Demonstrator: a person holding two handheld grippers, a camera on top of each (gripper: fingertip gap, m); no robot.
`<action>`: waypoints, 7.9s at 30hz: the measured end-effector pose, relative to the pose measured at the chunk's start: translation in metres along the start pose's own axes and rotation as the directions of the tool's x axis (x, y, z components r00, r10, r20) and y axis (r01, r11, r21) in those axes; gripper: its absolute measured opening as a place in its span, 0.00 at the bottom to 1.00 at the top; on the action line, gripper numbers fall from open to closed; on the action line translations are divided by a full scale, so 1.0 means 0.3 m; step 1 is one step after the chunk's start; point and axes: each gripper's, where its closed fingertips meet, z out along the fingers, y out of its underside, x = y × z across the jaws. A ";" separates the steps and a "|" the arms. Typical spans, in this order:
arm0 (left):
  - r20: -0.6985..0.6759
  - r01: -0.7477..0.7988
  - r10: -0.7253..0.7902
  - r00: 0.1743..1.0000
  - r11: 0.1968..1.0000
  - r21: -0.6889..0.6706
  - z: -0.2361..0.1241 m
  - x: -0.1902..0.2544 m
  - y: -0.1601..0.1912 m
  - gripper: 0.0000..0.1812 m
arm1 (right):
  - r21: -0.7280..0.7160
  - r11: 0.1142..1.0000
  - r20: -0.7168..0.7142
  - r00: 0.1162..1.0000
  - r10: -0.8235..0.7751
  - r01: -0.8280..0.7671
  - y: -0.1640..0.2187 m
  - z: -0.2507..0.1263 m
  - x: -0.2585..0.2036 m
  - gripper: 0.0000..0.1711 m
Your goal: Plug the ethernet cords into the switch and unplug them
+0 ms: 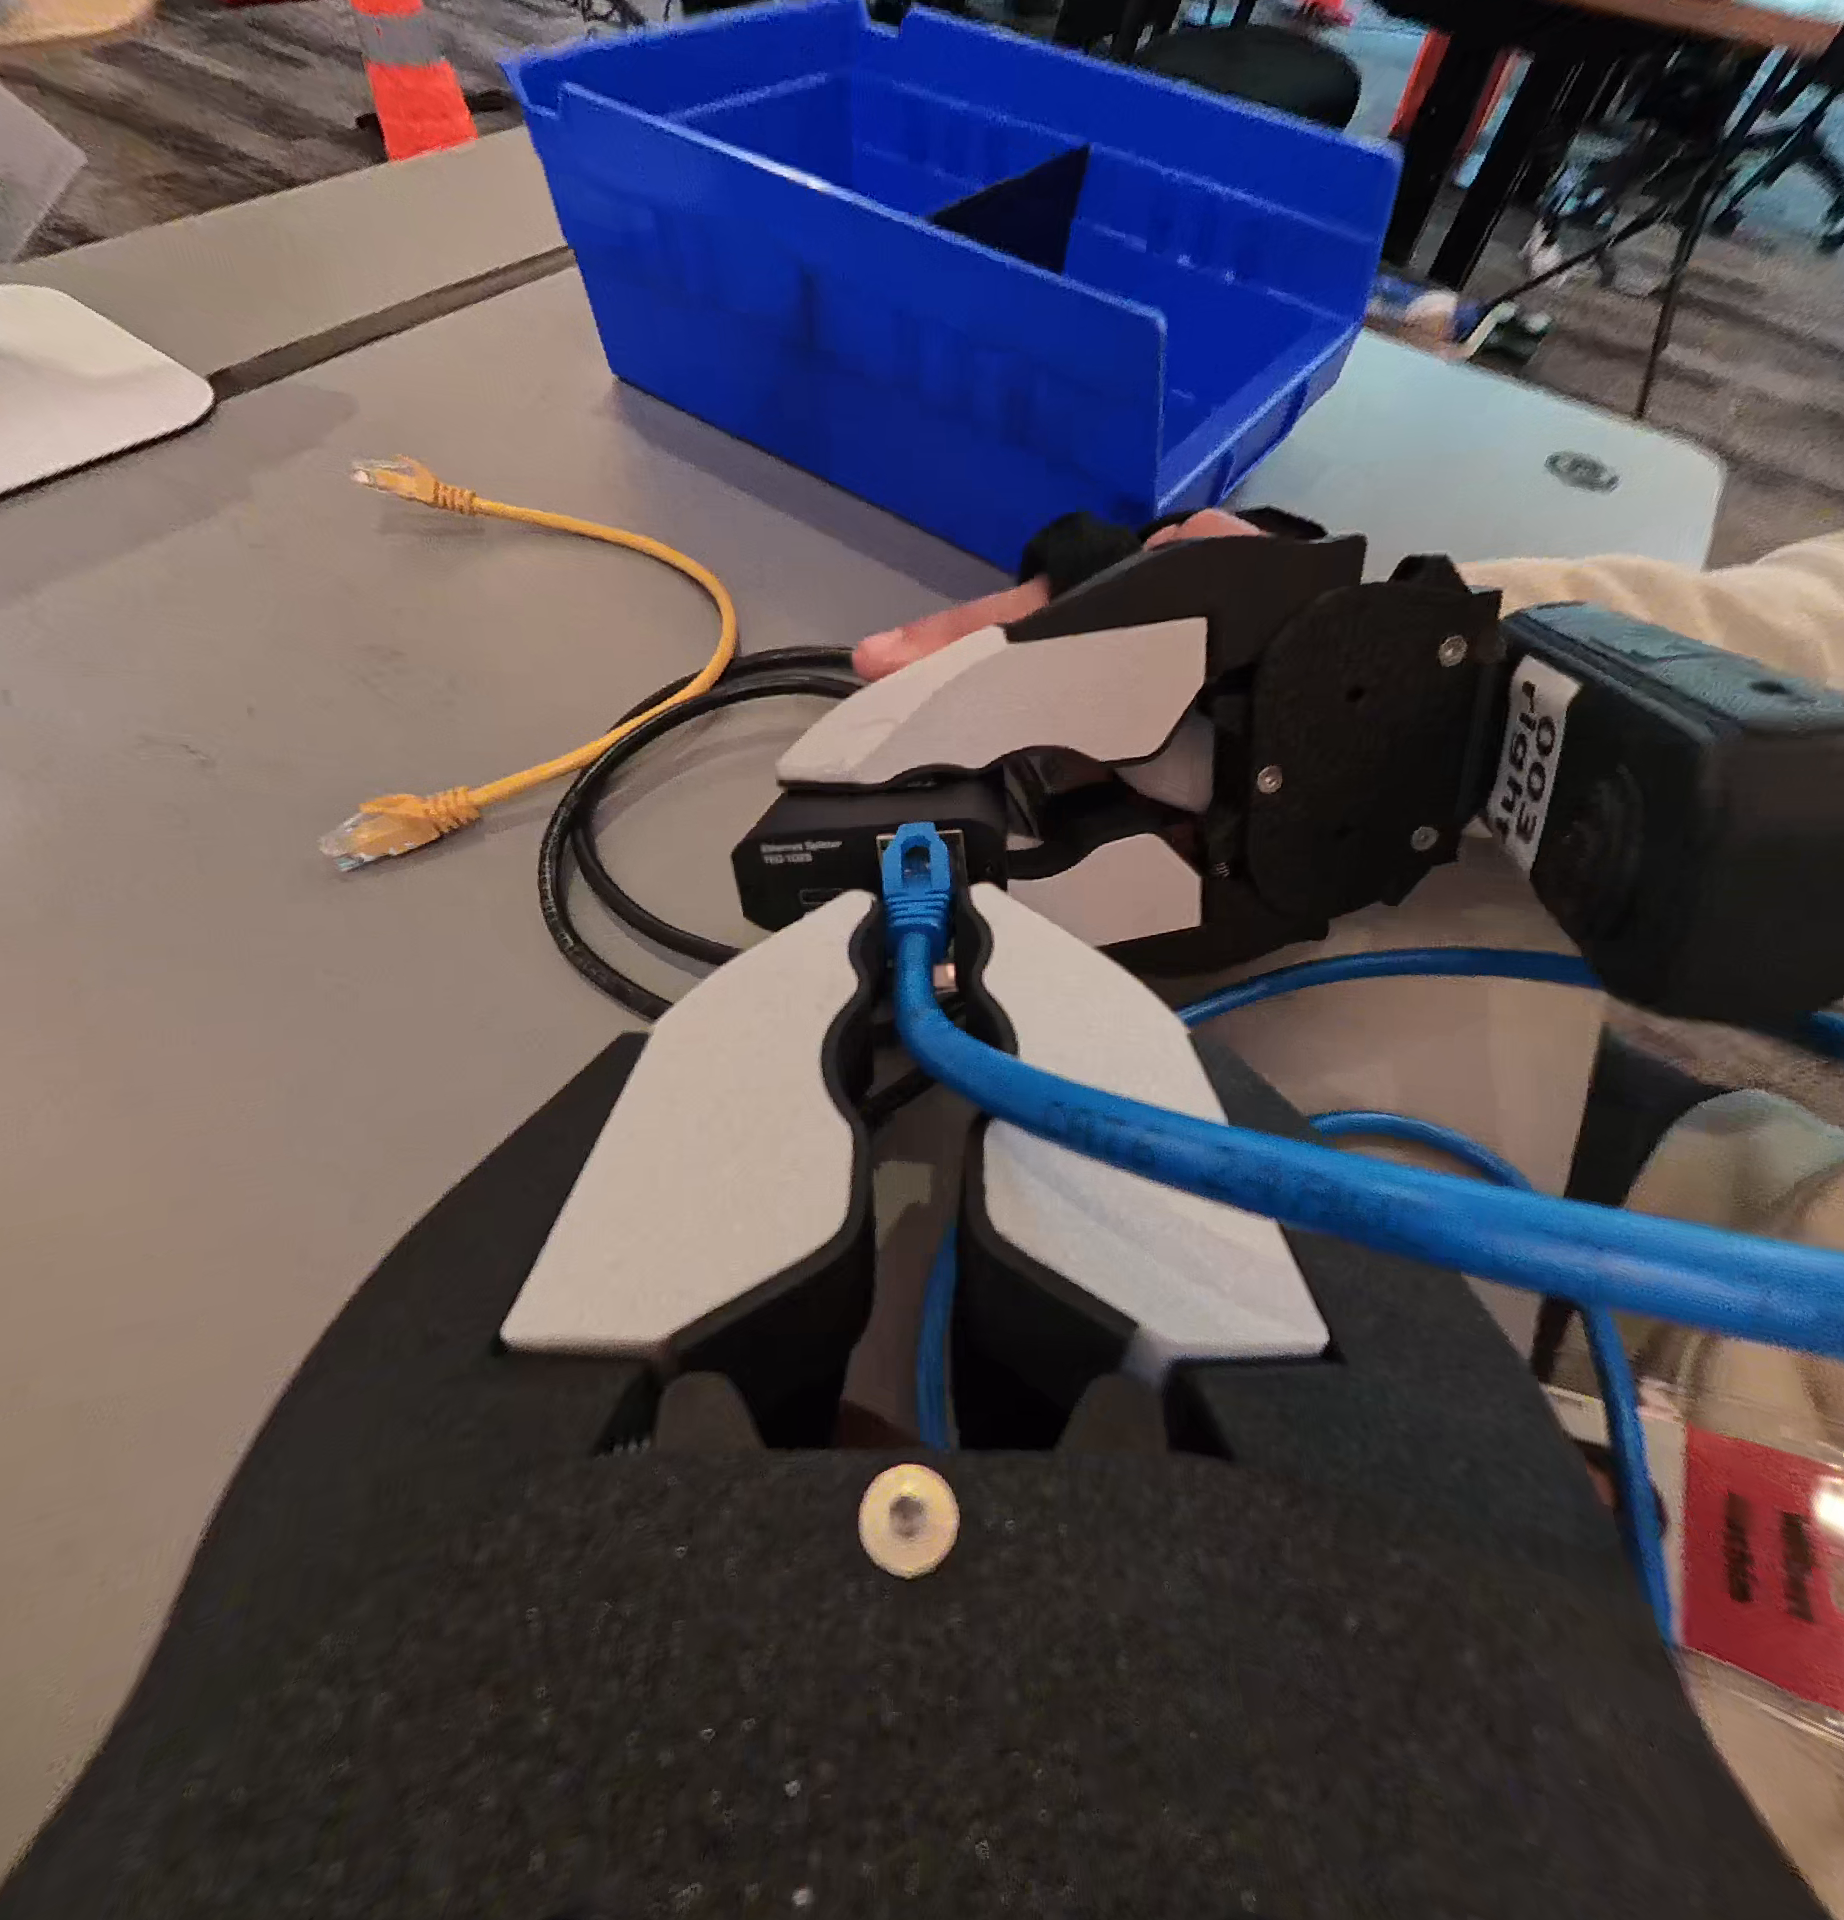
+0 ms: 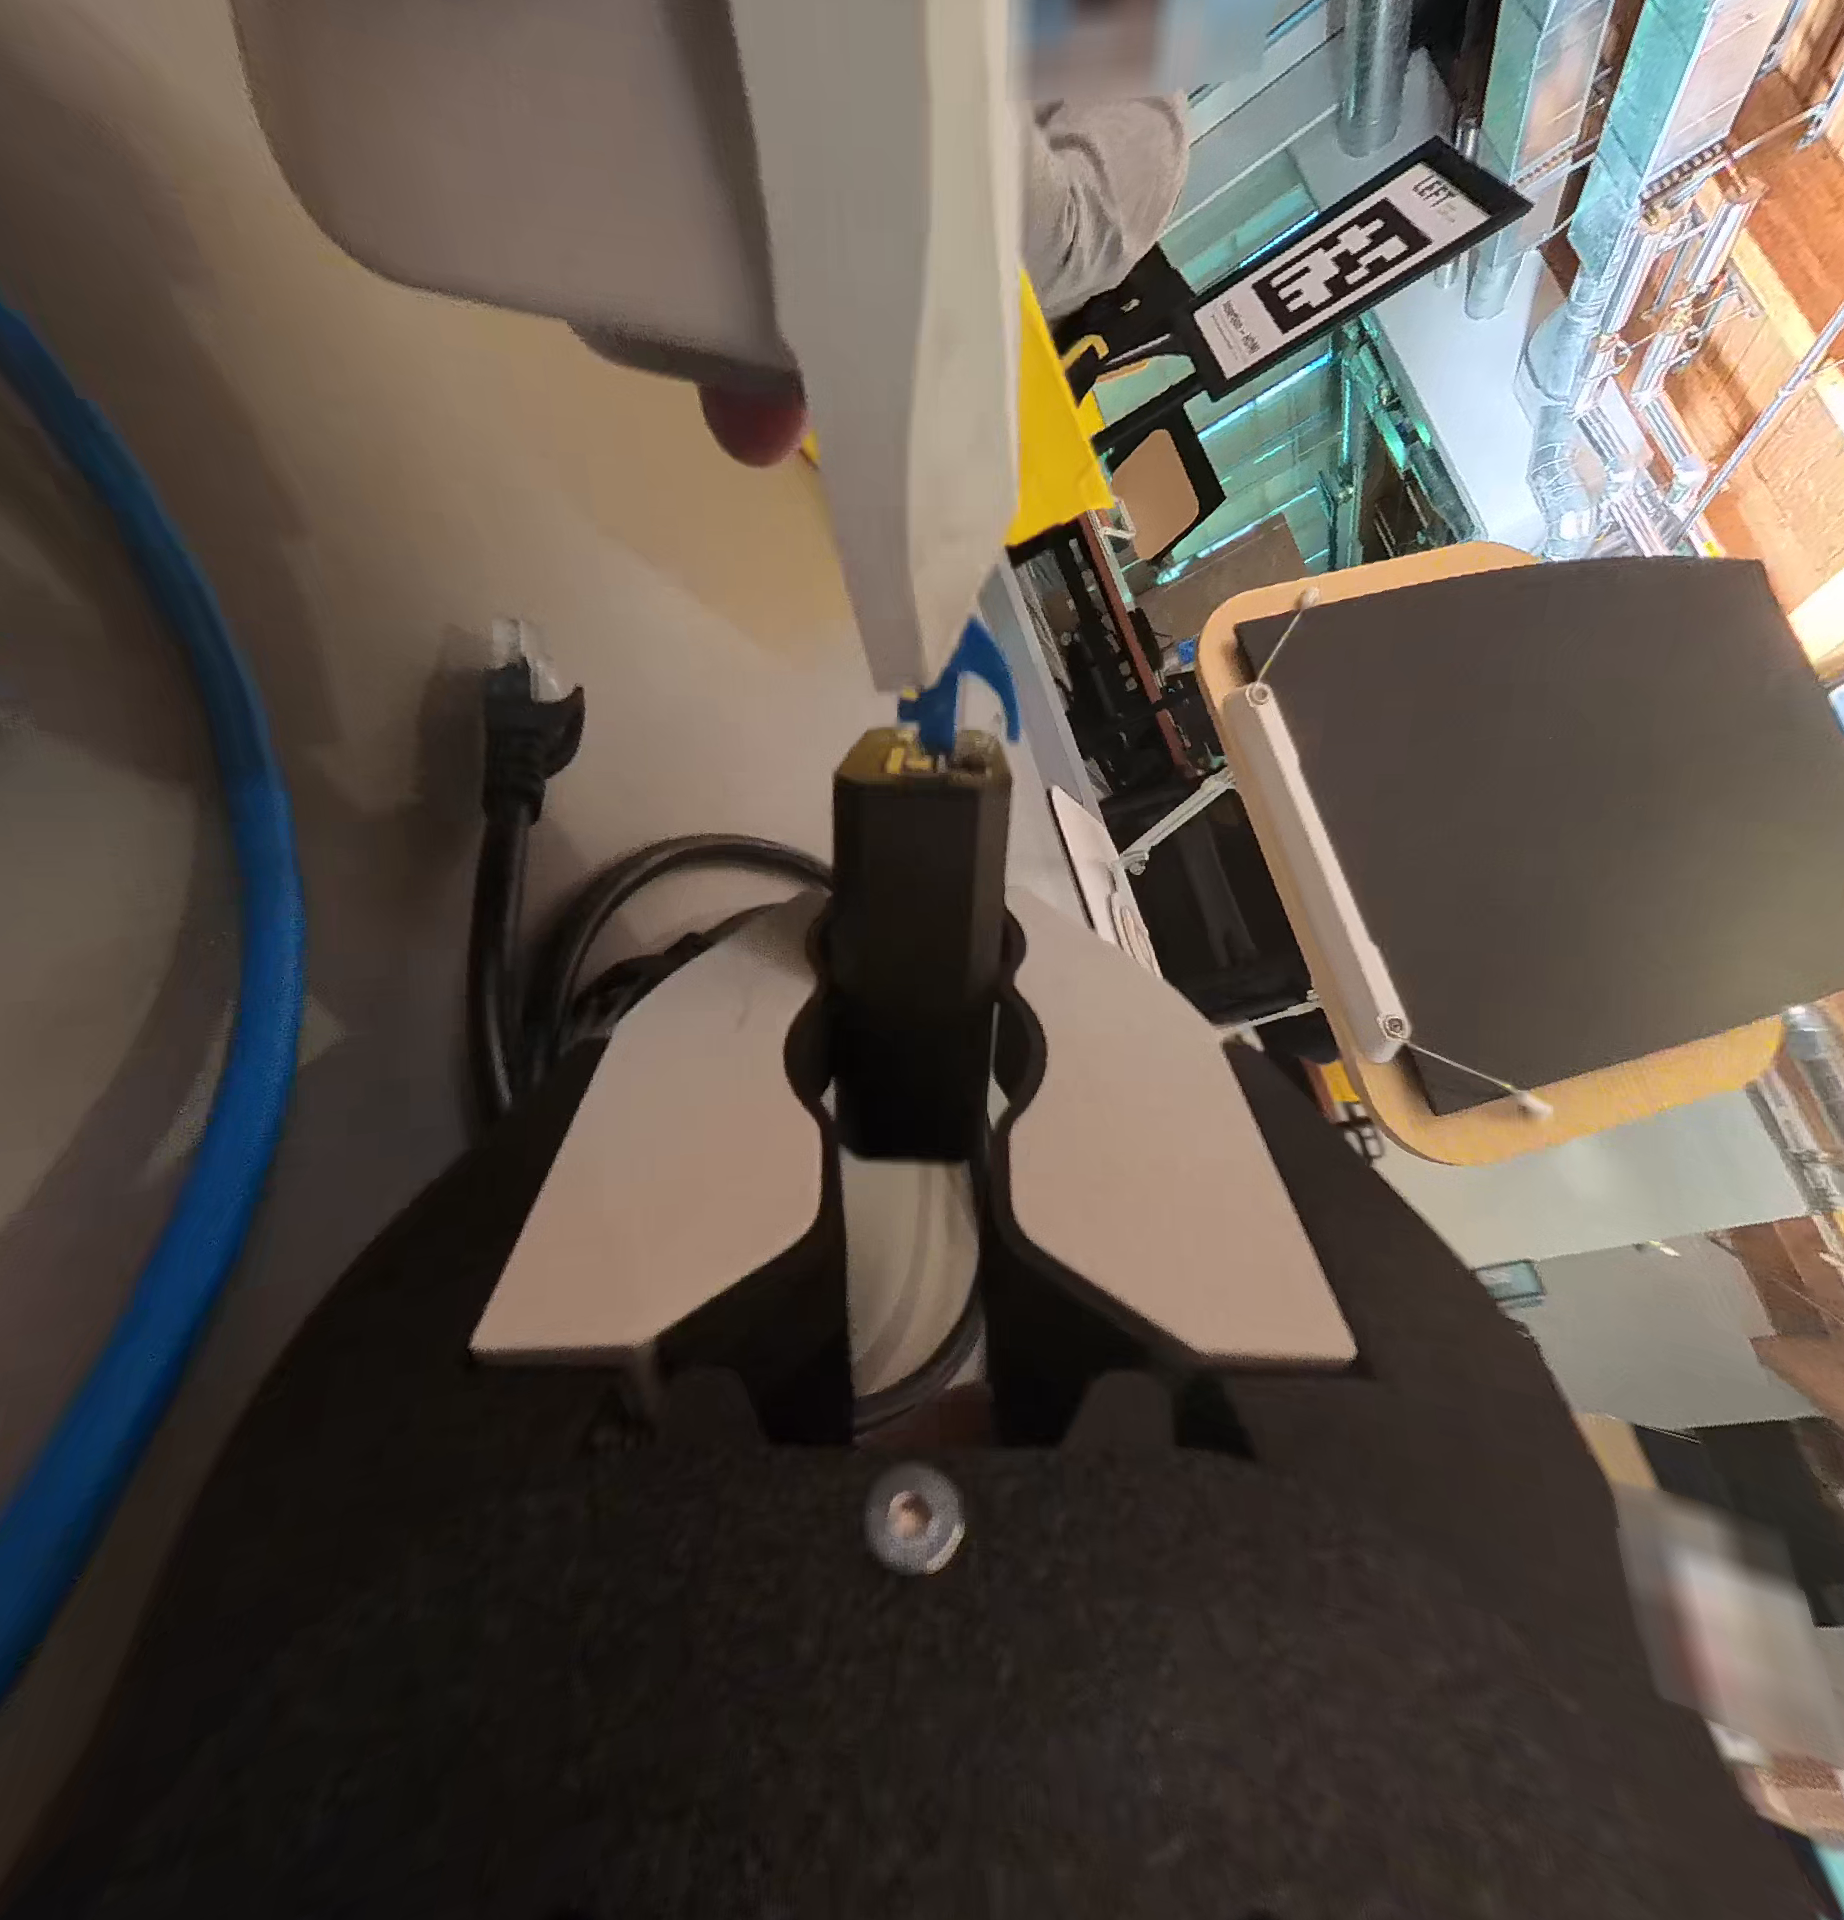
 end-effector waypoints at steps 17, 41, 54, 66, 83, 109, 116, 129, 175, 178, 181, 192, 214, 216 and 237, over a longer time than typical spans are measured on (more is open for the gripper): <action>-0.719 0.661 -0.409 0.562 0.745 0.093 -0.192 -0.020 -0.145 0.06 | 0.158 0.915 0.371 0.881 0.292 -0.370 -0.174 -0.120 0.116 0.25; 0.085 -0.080 0.062 0.994 0.968 0.238 -0.344 -0.184 -0.292 0.14 | -0.259 0.962 0.509 0.834 0.211 -0.085 0.013 -0.335 0.194 0.15; -0.024 -0.705 0.705 0.709 0.709 0.002 -0.085 0.187 -0.204 0.13 | -0.119 0.990 0.606 0.796 0.015 0.072 -0.221 -0.227 0.101 0.14; 0.004 -0.720 0.721 0.693 0.692 0.051 -0.134 0.163 -0.195 0.12 | -0.002 0.992 0.444 0.889 0.115 -0.128 -0.212 -0.252 0.142 0.13; 0.030 -0.766 0.765 0.643 0.643 0.026 -0.101 0.149 -0.167 0.13 | 0.092 0.959 0.480 0.856 0.194 -0.269 -0.255 -0.214 0.100 0.12; 0.263 -0.861 0.838 0.477 0.506 -0.048 -0.079 0.080 -0.180 0.13 | -0.318 0.315 0.670 0.024 0.742 -0.894 -0.323 -0.169 0.077 0.42; 0.231 -0.869 0.867 0.443 0.478 -0.129 -0.060 0.058 -0.141 0.14 | -0.357 0.292 0.686 -0.036 0.727 -0.887 -0.338 -0.174 0.045 0.41; 0.225 -0.881 0.867 0.444 0.469 -0.069 -0.072 0.083 -0.147 0.15 | -0.383 0.256 0.733 -0.124 0.669 -0.888 -0.349 -0.188 0.045 0.39; 0.327 -0.836 0.843 0.427 0.506 -0.213 -0.073 -0.036 -0.149 0.13 | -0.276 0.360 0.321 0.268 0.908 -0.891 -0.268 -0.070 0.091 0.35; 0.334 -0.836 0.844 0.420 0.503 -0.220 -0.088 -0.045 -0.154 0.13 | -0.273 0.348 0.377 0.233 0.897 -0.897 -0.278 -0.087 0.104 0.34; 0.389 -0.775 0.796 0.464 0.577 -0.258 -0.141 -0.122 -0.141 0.13 | -0.295 0.379 0.369 0.261 0.892 -0.877 -0.210 -0.138 0.159 0.33; 0.559 -0.551 0.555 0.616 0.811 -0.199 -0.325 -0.190 0.014 0.13 | -0.587 0.713 0.430 0.598 0.676 -0.384 0.068 -0.348 -0.063 0.26; 0.463 -0.548 0.588 0.663 0.803 -0.236 -0.264 -0.185 0.097 0.13 | -0.781 0.368 0.356 0.124 0.926 -0.504 -0.077 -0.048 -0.226 0.16; 0.451 -0.559 0.602 0.659 0.793 -0.243 -0.255 -0.177 0.103 0.13 | -0.779 0.373 0.354 0.139 0.925 -0.505 -0.073 -0.050 -0.241 0.10; 0.418 -0.773 0.843 0.338 0.502 -0.387 -0.209 -0.099 0.095 0.13 | -0.610 0.672 0.444 0.521 0.729 -0.421 -0.229 -0.179 -0.105 0.03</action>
